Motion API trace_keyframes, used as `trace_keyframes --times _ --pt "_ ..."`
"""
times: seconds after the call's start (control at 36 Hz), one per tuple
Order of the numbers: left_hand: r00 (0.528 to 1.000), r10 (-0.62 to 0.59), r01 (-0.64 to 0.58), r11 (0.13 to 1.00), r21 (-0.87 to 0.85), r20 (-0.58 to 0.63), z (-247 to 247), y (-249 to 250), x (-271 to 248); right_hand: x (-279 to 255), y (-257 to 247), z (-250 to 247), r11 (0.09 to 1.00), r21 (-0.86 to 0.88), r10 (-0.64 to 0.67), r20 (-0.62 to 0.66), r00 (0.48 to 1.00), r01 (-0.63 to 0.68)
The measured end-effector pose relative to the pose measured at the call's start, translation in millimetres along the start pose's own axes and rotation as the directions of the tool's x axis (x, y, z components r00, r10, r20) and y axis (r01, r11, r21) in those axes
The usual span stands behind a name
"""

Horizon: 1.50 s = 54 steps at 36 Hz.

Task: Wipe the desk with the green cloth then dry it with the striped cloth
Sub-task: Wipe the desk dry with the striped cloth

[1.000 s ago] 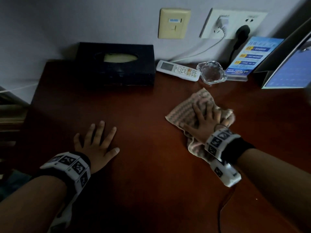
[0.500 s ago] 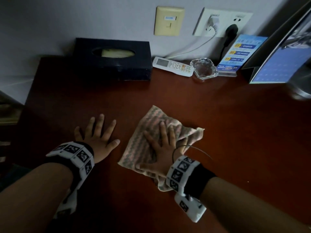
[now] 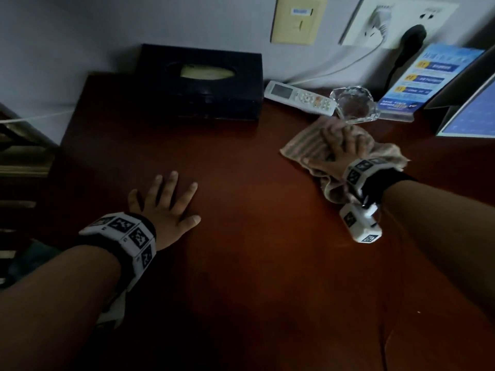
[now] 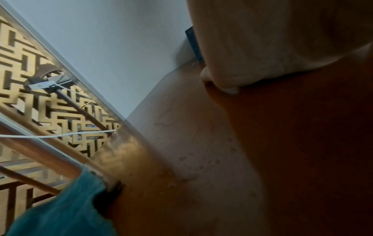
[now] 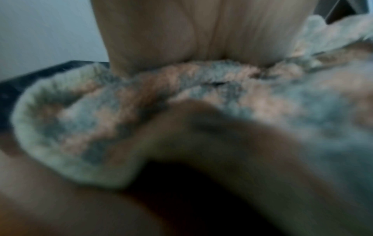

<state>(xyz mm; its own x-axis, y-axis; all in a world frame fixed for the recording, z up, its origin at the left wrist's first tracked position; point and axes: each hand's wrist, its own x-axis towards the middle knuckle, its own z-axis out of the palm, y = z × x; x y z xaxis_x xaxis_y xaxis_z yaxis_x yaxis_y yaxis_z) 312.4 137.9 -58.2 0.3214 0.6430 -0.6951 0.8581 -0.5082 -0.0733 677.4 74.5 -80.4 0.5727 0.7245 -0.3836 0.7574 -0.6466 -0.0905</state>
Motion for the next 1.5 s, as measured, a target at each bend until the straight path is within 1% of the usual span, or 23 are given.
trace_keyframes --times 0.08,0.14,0.22,0.28,0.33,0.39,0.42,0.5,0.53,0.58,0.64,0.69,0.81,0.86,0.94,1.0,1.06,1.11,1.19,1.25,1.33,1.44,1.5 --pt "1.0 -0.002 0.002 1.0 0.006 -0.007 0.0 -0.8 1.1 -10.5 -5.8 1.1 0.997 0.057 0.06 -0.059 0.996 -0.057" --pt "1.0 -0.005 0.005 1.0 0.004 -0.011 -0.4 -0.6 1.2 -21.6 -15.7 9.0 0.995 0.082 0.058 -0.077 0.995 -0.051" --pt "0.999 -0.011 0.011 1.0 -0.001 -0.033 -1.2 0.5 1.1 -43.0 -29.7 27.2 0.995 0.058 -0.072 -0.077 0.994 0.077" --pt "0.999 -0.019 0.019 1.0 0.002 -0.039 -2.2 2.0 -0.9 -64.6 -38.9 41.1 0.989 0.086 -0.117 -0.08 0.99 0.124" --pt "0.999 -0.034 0.034 0.999 0.017 -0.04 -4.7 4.8 -4.8 -93.7 -48.0 53.6 0.983 0.03 -0.181 -0.014 0.983 0.182" --pt "0.997 -0.057 0.06 0.997 0.054 -0.053 -9.5 9.5 -9.9 -130.5 -51.9 64.5 0.957 -0.06 -0.279 0.06 0.958 0.283" --pt "0.995 -0.068 0.074 0.993 0.091 -0.067 -13.2 13.1 -12.8 -149.7 -51.4 69.7 0.939 -0.07 -0.331 0.084 0.94 0.337" --pt "0.985 -0.044 0.078 0.977 0.201 -0.168 -26.9 31.6 -23.4 -201.3 -38.8 81.6 0.886 -0.016 -0.457 0.141 0.878 0.464" --pt "0.977 -0.019 0.063 0.977 0.204 -0.213 -31.2 40.7 -27.2 -213.2 -32.4 85.2 0.87 -0.008 -0.485 0.157 0.86 0.492" --pt "0.964 0.029 0.011 0.989 0.149 -0.265 -35.3 61.0 -31.6 -226.6 -20.8 88.9 0.854 0.0 -0.512 0.176 0.841 0.52" --pt "0.967 0.06 -0.041 0.996 0.081 -0.249 -35.4 81.6 -32.4 -226.8 -14.4 88.8 0.844 -0.003 -0.528 0.171 0.832 0.536" --pt "0.979 0.072 -0.066 0.997 0.039 -0.189 -30.8 97.8 -30.1 -216.1 -13.2 84.7 0.843 -0.036 -0.523 0.175 0.834 0.536" --pt "0.995 0.067 -0.069 0.997 -0.019 -0.074 -12.9 110.6 -23.3 -172.9 -13.5 67.2 0.895 -0.08 -0.427 0.129 0.895 0.438" --pt "0.995 0.065 -0.067 0.997 -0.026 -0.073 -6.1 110.3 -19.5 -145.3 -12.1 56.1 0.92 -0.067 -0.375 0.132 0.918 0.386" --pt "0.995 0.056 -0.058 0.998 -0.026 -0.079 -0.6 109.6 -14.1 -104.8 -10.3 42.3 0.941 -0.034 -0.328 0.147 0.933 0.336" --pt "0.994 0.05 -0.053 0.998 -0.025 -0.096 2.6 110.4 -13.5 -91.9 -14.8 30.6 0.952 -0.013 -0.301 0.163 0.94 0.307" --pt "0.991 0.046 -0.048 0.999 -0.017 -0.125 6.1 111.7 -13.7 -94.7 -21.8 24.5 0.951 -0.061 -0.29 0.158 0.944 0.303" --pt "0.99 0.039 -0.043 0.999 -0.021 -0.136 8.2 112.2 -12.9 -108.5 -26.8 26.9 0.958 -0.039 -0.276 0.129 0.953 0.283" --pt "0.99 0.033 -0.04 0.998 -0.045 -0.139 8.0 111.5 -11.8 -137.4 -25.2 53.9 0.957 -0.026 -0.288 0.062 0.956 0.29" --pt "0.99 0.033 -0.041 0.998 -0.054 -0.14 6.9 111.9 -13.4 -162.6 -20.2 72.8 0.936 -0.055 -0.345 0.049 0.937 0.347" --pt "0.991 0.039 -0.046 0.998 -0.049 -0.13 5.3 114.1 -16.7 -215.2 -13.3 93.8 0.887 -0.077 -0.455 0.025 0.89 0.455" --pt "0.991 0.026 -0.032 0.998 -0.047 -0.134 4.8 114.1 -16.1 -282.3 -2.0 115.0 0.835 -0.014 -0.549 0.04 0.835 0.55" --pt "0.991 0.024 -0.031 0.998 -0.05 -0.134 5.2 113.7 -16.2 -302.1 7.3 121.2 0.794 -0.035 -0.604 0.057 0.795 0.606"
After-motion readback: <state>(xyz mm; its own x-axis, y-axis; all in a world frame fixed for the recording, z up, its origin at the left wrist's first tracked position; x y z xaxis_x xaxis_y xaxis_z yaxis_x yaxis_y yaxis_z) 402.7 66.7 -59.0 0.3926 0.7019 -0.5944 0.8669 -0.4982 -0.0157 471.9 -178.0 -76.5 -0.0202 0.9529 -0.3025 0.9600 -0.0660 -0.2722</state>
